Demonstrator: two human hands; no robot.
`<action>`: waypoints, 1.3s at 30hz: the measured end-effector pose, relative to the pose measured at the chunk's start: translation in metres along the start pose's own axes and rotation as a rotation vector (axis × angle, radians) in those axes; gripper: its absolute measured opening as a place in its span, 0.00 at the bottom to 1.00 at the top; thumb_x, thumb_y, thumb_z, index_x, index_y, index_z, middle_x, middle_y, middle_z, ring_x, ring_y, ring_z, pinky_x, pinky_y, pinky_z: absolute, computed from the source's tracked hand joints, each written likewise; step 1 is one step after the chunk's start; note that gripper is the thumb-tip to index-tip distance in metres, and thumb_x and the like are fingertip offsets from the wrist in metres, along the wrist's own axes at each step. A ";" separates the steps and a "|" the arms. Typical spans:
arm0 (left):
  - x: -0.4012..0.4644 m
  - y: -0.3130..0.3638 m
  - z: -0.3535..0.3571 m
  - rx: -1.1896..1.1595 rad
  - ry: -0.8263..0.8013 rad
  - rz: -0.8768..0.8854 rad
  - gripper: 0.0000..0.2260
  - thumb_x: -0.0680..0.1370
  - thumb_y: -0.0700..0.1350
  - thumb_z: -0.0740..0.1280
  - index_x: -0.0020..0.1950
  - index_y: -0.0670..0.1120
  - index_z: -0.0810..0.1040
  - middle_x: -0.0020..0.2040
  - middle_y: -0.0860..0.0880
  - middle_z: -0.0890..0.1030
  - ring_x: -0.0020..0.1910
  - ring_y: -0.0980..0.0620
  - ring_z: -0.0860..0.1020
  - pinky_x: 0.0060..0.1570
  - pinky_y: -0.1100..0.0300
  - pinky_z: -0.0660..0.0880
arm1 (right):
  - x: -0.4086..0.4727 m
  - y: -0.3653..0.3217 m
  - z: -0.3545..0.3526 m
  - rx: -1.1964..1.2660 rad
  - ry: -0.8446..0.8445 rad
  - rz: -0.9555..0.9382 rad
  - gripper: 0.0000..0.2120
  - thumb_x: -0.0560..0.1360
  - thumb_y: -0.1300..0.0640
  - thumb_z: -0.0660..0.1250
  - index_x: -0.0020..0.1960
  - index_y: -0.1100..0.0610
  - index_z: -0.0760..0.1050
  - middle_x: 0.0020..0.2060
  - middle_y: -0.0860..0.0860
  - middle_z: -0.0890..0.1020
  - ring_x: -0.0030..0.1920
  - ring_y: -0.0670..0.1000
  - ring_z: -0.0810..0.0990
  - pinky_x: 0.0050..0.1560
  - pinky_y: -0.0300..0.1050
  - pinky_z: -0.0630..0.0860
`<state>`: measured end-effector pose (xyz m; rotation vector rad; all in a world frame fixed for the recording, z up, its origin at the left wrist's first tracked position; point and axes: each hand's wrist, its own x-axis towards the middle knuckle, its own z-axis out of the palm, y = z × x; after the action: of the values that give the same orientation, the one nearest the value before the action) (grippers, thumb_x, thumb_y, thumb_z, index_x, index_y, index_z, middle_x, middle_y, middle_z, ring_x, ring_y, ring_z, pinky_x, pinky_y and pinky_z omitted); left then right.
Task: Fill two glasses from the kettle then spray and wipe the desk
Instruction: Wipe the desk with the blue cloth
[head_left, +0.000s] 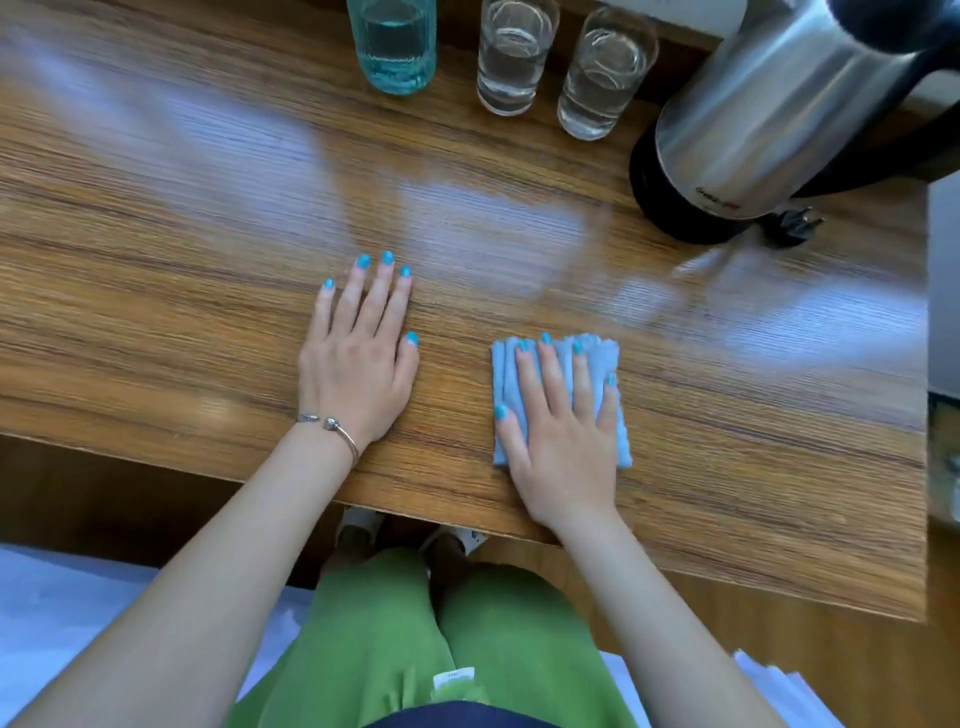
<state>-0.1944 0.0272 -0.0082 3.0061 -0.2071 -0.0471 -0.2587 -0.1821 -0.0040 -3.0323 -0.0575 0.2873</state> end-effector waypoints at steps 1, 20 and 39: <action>-0.004 0.013 -0.002 -0.031 0.031 -0.006 0.27 0.81 0.52 0.52 0.80 0.46 0.57 0.80 0.44 0.58 0.79 0.44 0.54 0.76 0.45 0.50 | -0.014 0.005 0.002 -0.006 -0.023 -0.024 0.29 0.80 0.41 0.49 0.79 0.47 0.56 0.78 0.47 0.60 0.78 0.56 0.58 0.73 0.61 0.54; -0.030 0.106 0.003 -0.150 -0.121 0.143 0.28 0.82 0.54 0.53 0.81 0.50 0.50 0.81 0.47 0.52 0.80 0.48 0.48 0.78 0.49 0.46 | -0.040 0.044 0.003 0.034 0.017 0.186 0.29 0.80 0.40 0.48 0.79 0.45 0.53 0.78 0.46 0.58 0.78 0.55 0.56 0.74 0.62 0.55; -0.018 0.100 0.027 -0.114 -0.150 0.256 0.28 0.82 0.59 0.44 0.81 0.51 0.49 0.81 0.47 0.52 0.80 0.48 0.48 0.77 0.47 0.46 | -0.036 0.038 0.005 0.017 -0.031 0.399 0.31 0.79 0.40 0.44 0.80 0.48 0.50 0.79 0.48 0.55 0.79 0.57 0.52 0.74 0.63 0.52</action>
<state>-0.2268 -0.0715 -0.0218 2.8386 -0.5806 -0.2498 -0.2940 -0.2212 -0.0061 -2.9980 0.5487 0.3607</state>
